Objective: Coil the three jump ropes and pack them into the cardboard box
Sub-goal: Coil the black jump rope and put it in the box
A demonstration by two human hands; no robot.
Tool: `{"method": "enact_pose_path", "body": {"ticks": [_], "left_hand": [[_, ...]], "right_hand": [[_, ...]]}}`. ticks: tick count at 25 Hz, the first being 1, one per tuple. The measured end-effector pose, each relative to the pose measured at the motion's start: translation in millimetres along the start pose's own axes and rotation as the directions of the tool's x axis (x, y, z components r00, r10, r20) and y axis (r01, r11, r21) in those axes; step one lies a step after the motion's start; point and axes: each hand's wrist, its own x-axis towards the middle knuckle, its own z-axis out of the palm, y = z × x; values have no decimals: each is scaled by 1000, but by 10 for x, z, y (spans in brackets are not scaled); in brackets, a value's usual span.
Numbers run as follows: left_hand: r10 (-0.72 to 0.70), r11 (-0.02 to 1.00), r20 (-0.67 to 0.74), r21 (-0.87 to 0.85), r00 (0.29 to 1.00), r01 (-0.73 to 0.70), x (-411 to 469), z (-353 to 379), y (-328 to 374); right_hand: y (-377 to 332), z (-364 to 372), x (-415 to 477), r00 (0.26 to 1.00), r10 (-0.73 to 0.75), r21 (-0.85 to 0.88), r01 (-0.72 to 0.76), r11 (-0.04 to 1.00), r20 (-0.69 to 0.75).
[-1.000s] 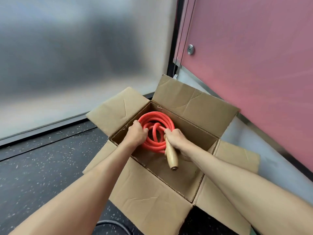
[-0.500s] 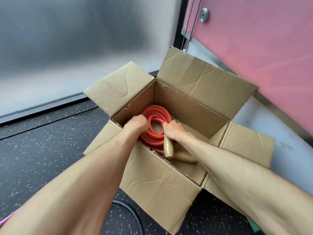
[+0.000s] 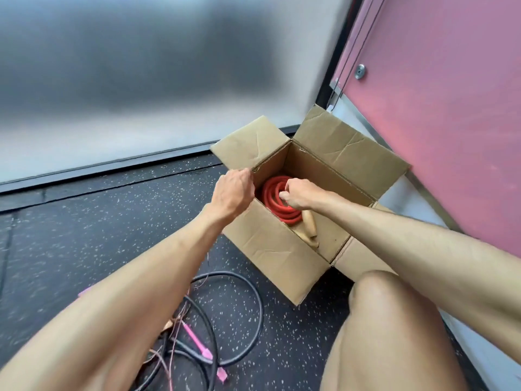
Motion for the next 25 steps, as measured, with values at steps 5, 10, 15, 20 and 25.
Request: {"method": "enact_pose_path", "body": {"ticks": [5,10,15,20,25], "left_hand": [[-166,986,67,-16,984,168,-964,-396,-689],[-379,922,215,4,900,388,-1947,-283,-1377],[-431,897,316,47,845,440,-2868,-96,-1655],[-589,795,339,82,734,601,-3599,-11,-1764],[-417,909,646,279,639,311,-4116,160,-1648]], "right_hand": [[-979,411,-681,972,-234,-1,235,972,21],[-1490,1434,-1054,948,-280,44,276,960,151],[-1639,2280,-1632,894,-244,12,259,966,374],[-1521,2752,-2073,827,-228,-241,395,887,515],[-1291,3121,-2344,645,-341,-523,760,386,684]]}}
